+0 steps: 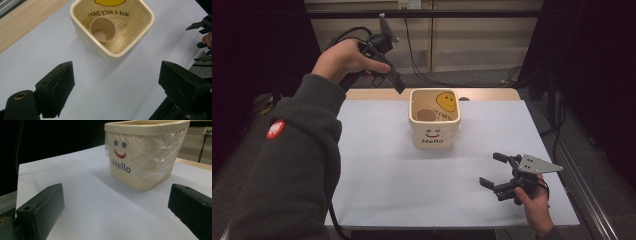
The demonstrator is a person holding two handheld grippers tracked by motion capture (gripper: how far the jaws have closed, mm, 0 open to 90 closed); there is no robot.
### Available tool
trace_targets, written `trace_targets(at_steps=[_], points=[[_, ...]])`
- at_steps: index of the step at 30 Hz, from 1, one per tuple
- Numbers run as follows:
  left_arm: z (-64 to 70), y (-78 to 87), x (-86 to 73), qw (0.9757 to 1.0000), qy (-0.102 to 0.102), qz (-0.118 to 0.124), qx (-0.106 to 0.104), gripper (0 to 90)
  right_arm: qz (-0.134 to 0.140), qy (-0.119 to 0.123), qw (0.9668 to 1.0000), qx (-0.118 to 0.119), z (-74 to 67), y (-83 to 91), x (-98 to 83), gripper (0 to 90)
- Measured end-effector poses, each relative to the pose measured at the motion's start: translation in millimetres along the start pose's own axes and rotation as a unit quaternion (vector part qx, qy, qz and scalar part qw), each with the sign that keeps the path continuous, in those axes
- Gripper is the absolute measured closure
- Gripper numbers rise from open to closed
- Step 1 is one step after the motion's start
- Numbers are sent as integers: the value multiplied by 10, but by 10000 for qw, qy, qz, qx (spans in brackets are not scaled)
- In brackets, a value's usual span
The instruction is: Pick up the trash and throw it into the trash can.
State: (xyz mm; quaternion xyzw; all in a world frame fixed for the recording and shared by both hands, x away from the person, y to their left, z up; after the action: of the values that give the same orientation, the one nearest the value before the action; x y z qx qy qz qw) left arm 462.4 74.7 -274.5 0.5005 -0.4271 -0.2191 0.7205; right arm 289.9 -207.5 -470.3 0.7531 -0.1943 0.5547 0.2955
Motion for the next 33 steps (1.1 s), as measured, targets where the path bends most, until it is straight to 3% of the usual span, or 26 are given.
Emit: trace_targets(at_steps=[12, 17, 18, 21, 22, 23, 24, 25, 27, 29, 33], points=[[3, -98, -431, 9994, -45, 280, -176, 124, -12, 39, 10000, 6, -7, -7, -3, 2], [33, -180, -599, 9986, -165, 455, -230, 119, 5, 21, 10000, 2, -8, -3, 1, 2], [50, -198, -612, 9980, -110, 573, -240, 115, 3, 25, 10000, -4, -6, -3, 0, 2], [72, -253, -725, 9965, -196, 759, -304, 112, -10, 42, 10000, -11, -6, 1, -1, 3], [97, -292, -749, 9952, -67, 919, -326, 112, -9, 45, 10000, -15, -6, 0, -1, 2], [98, -312, -816, 9954, -226, 862, -364, 108, -7, 41, 10000, -11, -7, 0, -1, 2], [119, -342, -850, 9943, -181, 985, -373, 105, -11, 42, 10000, -12, -6, -1, -2, 2], [124, -362, -906, 9940, -299, 978, -399, 104, -16, 41, 10000, -16, -6, -2, -4, 3], [149, -407, -993, 9919, -351, 1132, -457, 99, -22, 36, 10000, 8, -10, -4, -6, 2], [186, -462, -1044, 9878, -135, 1469, -492, 94, -31, 34, 10000, 9, -16, -4, -6, 2], [206, -589, -1212, 9840, -225, 1716, -434, 89, -42, 47, 10000, 4, -15, -12, -9, 2]])
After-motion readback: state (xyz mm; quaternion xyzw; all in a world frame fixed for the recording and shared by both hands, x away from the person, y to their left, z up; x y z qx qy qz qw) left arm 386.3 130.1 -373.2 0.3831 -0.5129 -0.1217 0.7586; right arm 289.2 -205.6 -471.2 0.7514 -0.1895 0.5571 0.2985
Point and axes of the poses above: each handheld gripper's, and its own axes: y roughly backward along the jaws, x roughly out of its top, z roughly to its right, the point moved 9 cm from there along -y, roughly forward along the jaws, and after that the axes turned 7 degrees about -y, right-handed, at the moved point
